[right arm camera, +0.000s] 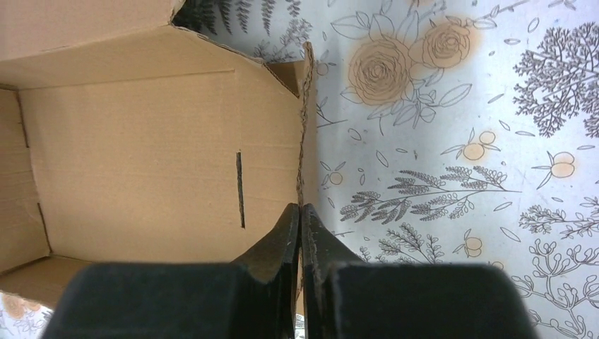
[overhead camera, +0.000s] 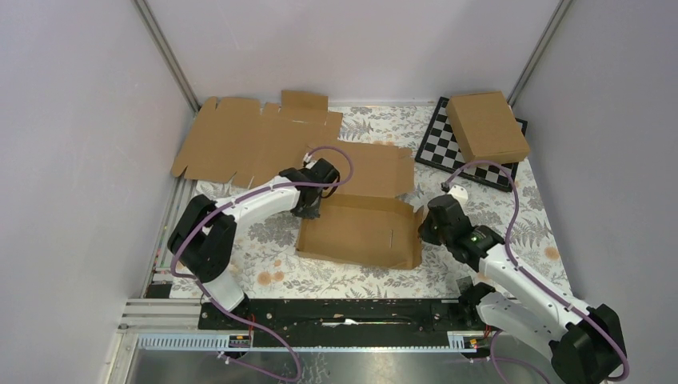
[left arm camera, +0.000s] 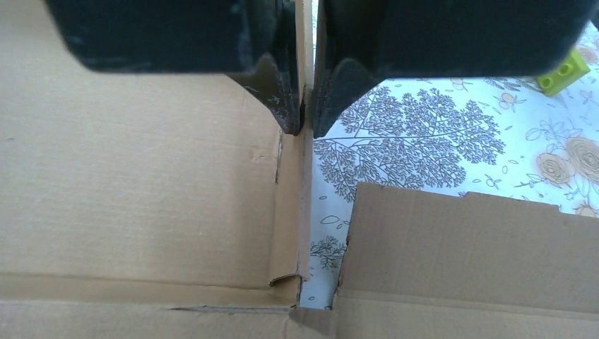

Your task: Fold the paper box

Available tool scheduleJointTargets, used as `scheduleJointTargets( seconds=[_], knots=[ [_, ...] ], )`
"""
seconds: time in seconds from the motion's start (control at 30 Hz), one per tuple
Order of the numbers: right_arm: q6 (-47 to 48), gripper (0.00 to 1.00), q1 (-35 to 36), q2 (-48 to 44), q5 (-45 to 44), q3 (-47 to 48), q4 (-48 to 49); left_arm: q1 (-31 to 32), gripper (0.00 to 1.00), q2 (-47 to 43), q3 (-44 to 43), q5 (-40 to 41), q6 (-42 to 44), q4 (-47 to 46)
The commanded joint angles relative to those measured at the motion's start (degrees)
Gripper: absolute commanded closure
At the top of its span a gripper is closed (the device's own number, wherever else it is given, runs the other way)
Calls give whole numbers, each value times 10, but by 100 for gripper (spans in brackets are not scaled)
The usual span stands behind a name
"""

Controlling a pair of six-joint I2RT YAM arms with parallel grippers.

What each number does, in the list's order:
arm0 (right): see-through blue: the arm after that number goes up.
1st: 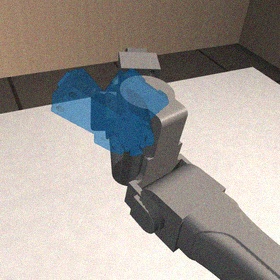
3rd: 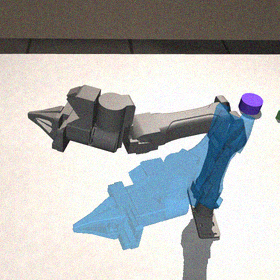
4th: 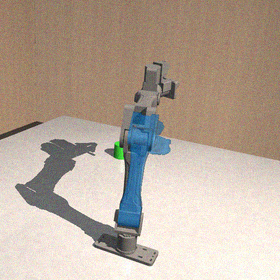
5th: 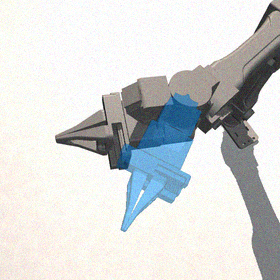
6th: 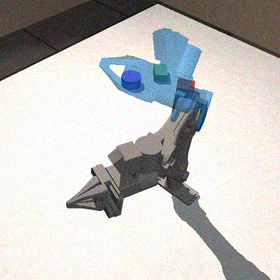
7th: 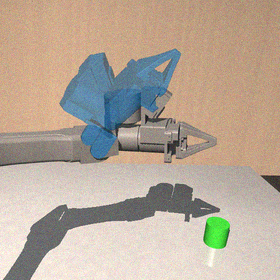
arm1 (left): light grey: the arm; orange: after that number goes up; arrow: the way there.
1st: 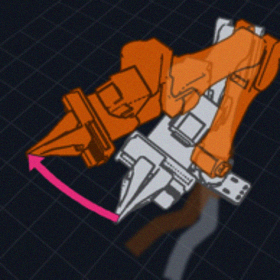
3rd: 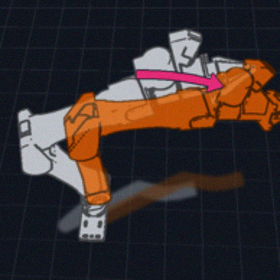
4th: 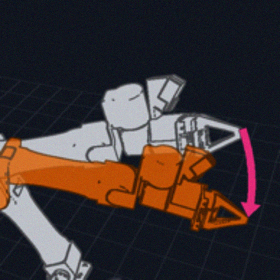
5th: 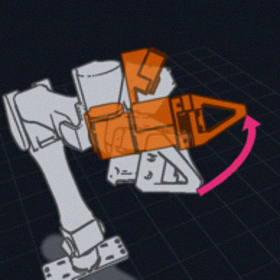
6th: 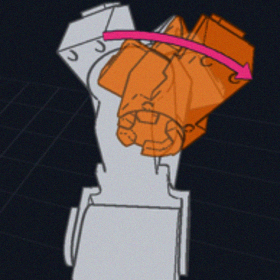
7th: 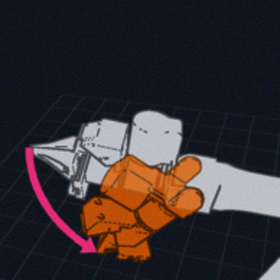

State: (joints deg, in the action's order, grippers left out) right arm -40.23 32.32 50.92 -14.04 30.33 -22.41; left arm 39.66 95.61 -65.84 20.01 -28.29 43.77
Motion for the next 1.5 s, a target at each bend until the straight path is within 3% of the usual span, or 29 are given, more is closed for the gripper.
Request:
scheduleJointTargets(
  seconds=[0.0,0.03,0.27,0.43,0.63,0.9,0.93,1.0,1.07,1.2,1.47],
  knots=[
    [17,100,2,-19,3,42,7,-2,96,-8,31,19,-38,-19],
    [21,100,2,-22,13,44,14,-2,100,-12,37,16,-41,-23],
    [20,100,2,-4,125,75,58,-1,100,-38,37,30,-61,-30],
    [15,96,2,22,126,84,61,-1,100,-44,31,38,-77,-30],
    [11,78,2,37,176,62,117,0,100,-57,35,31,-90,-36],
    [7,76,2,91,220,60,157,0,100,-61,39,22,-90,-44],
    [19,71,2,93,217,65,154,0,100,-62,41,23,-90,-44],
    [42,47,2,87,169,82,119,0,100,-64,44,27,-90,-44],
    [56,37,1,73,69,94,71,-1,100,-69,51,29,-89,-46],
    [62,38,-13,28,-88,94,12,-8,100,-103,80,4,-83,-81],
    [47,37,-82,-17,-82,60,-6,-76,100,-230,166,-150,-78,-175]
  ],
)
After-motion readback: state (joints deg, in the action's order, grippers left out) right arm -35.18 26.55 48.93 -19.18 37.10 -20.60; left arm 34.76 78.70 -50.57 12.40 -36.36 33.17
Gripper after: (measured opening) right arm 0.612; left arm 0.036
